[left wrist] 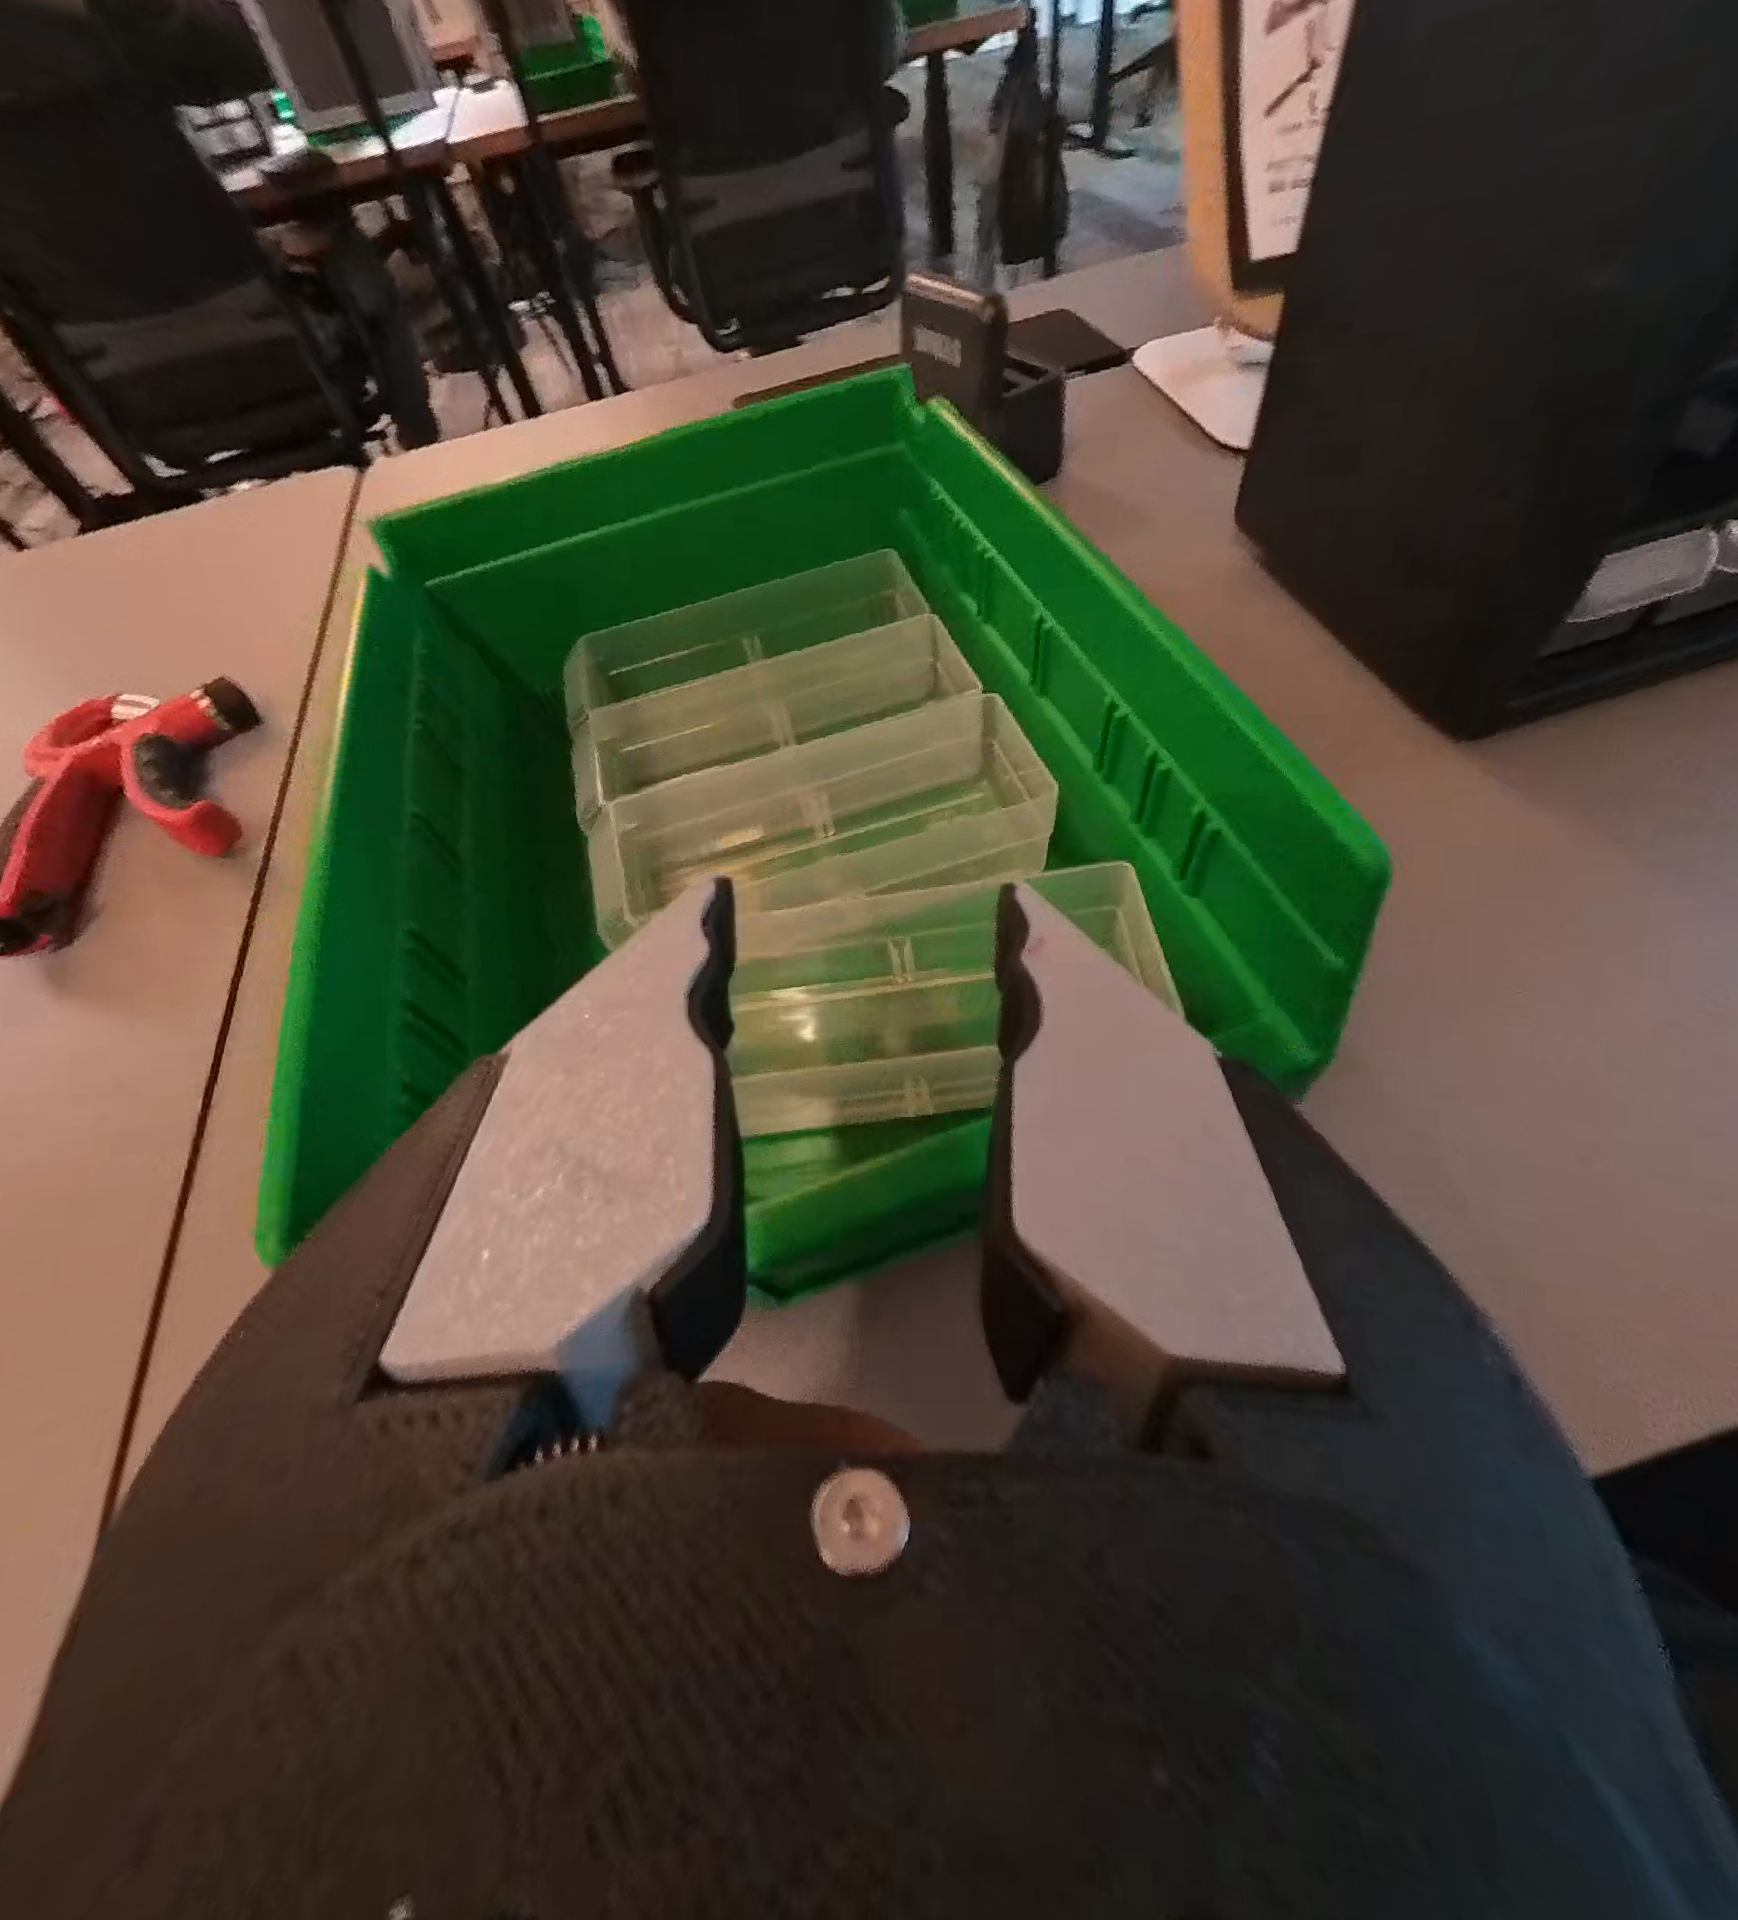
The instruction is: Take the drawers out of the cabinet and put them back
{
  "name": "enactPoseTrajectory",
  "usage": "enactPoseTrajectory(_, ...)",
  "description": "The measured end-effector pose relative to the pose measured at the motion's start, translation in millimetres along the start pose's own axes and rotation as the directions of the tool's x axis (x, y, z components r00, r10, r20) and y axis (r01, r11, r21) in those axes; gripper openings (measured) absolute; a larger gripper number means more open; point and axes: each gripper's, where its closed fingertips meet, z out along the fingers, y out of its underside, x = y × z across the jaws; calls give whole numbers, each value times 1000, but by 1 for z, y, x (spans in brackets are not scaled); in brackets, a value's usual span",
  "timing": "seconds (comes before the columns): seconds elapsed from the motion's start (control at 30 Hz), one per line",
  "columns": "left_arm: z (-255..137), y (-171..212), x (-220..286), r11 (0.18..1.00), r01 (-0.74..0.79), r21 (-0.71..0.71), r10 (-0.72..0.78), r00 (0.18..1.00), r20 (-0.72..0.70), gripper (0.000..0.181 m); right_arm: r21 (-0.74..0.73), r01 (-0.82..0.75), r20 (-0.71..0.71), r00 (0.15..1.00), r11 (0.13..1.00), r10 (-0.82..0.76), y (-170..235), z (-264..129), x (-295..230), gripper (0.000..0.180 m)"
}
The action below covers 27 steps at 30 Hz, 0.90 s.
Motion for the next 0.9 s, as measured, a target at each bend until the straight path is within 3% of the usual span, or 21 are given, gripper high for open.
enactPoseTrajectory(0.1, 11, -3, -4, 996, -88, -31, 87, 995, -47, 48, -38, -11, 59, 998, 999, 14, 5, 12, 0, 61)
enactPoseTrajectory(0.23, 32, 17, -6, 934, -307, -185, 285, 949, -137, 47, -13, 7, 77, 997, 1000, -6, -1, 14, 1, 60)
enactPoseTrajectory(0.37, 38, 29, -36, 850, -416, -324, 429, 903, -32, 42, -22, 33, 100, 995, 999, -31, -1, 17, -4, 63)
enactPoseTrajectory(0.63, 38, 42, -14, 809, -462, -362, 413, 886, -210, 40, 54, -64, 133, 989, 997, 56, -10, 7, 3, 64)
enactPoseTrajectory(0.7, 39, 54, -6, 775, -493, -395, 409, 868, -280, 41, 55, -82, 138, 988, 995, 74, -10, 7, 4, 64)
enactPoseTrajectory(0.8, 39, 67, 10, 732, -541, -414, 373, 827, -420, 24, 25, -87, 126, 988, 996, 84, -5, 8, 4, 64)
enactPoseTrajectory(0.9, 41, 73, 12, 668, -570, -479, 341, 806, -483, 25, 19, -66, 114, 991, 998, 64, -4, 9, 3, 64)
